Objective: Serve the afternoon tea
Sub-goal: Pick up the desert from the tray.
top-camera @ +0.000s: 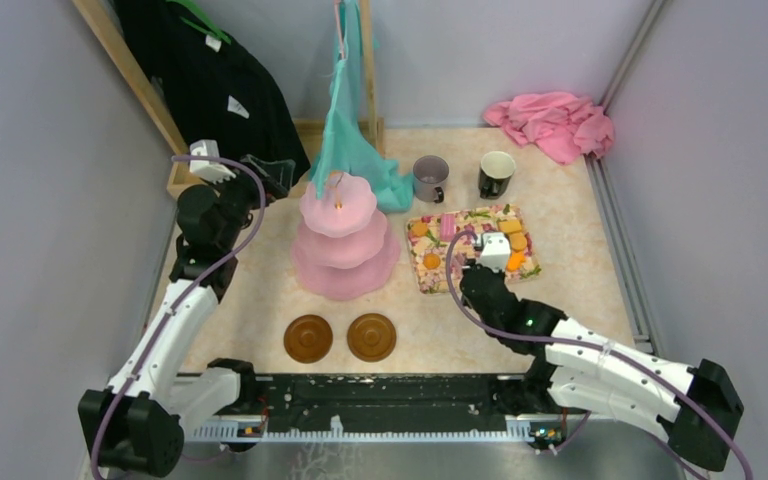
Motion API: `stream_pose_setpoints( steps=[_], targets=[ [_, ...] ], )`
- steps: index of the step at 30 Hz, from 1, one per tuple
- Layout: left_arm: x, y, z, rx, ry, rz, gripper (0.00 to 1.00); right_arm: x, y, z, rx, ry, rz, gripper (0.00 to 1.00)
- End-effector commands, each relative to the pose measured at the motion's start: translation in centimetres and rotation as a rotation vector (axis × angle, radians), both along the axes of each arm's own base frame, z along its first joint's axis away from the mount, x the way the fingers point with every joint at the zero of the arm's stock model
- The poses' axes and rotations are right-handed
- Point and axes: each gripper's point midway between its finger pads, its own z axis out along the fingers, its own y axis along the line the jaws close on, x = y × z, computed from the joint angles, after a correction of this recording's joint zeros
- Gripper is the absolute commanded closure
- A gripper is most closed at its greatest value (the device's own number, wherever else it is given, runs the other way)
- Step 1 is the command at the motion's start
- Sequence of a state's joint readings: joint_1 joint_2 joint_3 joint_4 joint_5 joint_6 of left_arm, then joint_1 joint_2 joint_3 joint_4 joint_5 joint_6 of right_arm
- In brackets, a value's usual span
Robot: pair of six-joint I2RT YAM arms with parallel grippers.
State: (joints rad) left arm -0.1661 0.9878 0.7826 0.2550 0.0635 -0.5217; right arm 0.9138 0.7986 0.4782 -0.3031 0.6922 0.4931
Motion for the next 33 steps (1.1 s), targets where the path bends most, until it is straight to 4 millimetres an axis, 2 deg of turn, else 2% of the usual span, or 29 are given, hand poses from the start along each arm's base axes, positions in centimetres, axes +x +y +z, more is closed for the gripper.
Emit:
stream_pose_setpoints(
  steps=[1, 10, 17, 26, 33],
  targets=[
    [0.1, -0.3, 0.3, 0.011, -0.031, 0.004, 0.01, -0.2, -0.3, -1.0, 0.057, 0.014, -0.056, 0.9],
    [0.2, -0.7, 0.4, 0.01, -0.038, -0.004, 0.01, -1.1, -0.8, -4.3, 0.053, 0.083, -0.085, 0.84],
    [0.3, -1.1, 0.4, 0.011, -0.037, -0.008, 0.01, -0.9, -0.4, -4.3, 0.059, 0.082, -0.077, 0.82],
    [0.4, -1.2, 0.8, 0.009, -0.044, -0.005, 0.01, 0.1, 1.7, -3.6, 0.068, 0.062, -0.013, 0.81],
    [0.7, -1.3, 0.7, 0.015, -0.042, -0.003, 0.01, 1.0, 3.0, -3.3, 0.049, 0.053, 0.013, 0.76]
  ],
)
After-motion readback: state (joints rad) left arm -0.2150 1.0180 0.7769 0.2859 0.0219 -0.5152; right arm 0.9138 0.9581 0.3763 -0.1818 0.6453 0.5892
